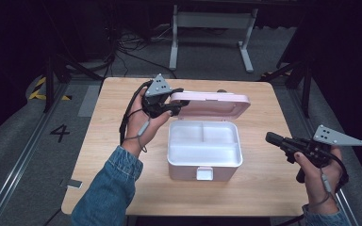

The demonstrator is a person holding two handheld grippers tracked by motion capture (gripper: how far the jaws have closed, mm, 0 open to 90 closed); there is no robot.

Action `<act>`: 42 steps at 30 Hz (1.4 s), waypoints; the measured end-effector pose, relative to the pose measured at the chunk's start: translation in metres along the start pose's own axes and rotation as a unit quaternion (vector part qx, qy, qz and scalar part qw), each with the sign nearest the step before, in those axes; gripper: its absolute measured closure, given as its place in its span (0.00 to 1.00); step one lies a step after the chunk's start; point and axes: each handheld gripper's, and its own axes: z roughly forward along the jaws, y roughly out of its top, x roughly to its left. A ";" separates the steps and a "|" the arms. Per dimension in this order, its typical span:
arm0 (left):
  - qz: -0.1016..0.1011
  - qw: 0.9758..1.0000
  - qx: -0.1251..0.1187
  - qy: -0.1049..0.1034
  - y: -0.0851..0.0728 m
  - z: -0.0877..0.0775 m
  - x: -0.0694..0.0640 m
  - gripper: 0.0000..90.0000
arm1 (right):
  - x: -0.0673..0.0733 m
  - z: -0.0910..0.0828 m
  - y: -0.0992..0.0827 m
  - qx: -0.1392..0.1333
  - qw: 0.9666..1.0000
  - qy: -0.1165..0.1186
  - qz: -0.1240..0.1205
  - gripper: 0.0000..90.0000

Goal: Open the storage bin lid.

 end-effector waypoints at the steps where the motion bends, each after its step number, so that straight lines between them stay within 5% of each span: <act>1: -0.001 1.000 0.001 0.001 0.001 0.001 0.002 0.65 | -0.001 -0.002 -0.001 0.001 1.000 -0.003 0.002 1.00; 16: -0.014 0.999 0.004 0.032 0.008 0.030 0.028 0.62 | -0.009 -0.005 -0.007 0.009 1.000 -0.020 0.008 0.97; 32: -0.065 0.997 0.027 0.030 0.007 0.055 0.052 0.56 | -0.016 -0.001 -0.013 0.024 0.999 -0.021 0.020 0.96; 42: -0.080 0.995 0.039 0.036 0.002 0.071 0.065 0.49 | -0.021 0.001 -0.016 0.027 0.999 -0.025 0.021 0.95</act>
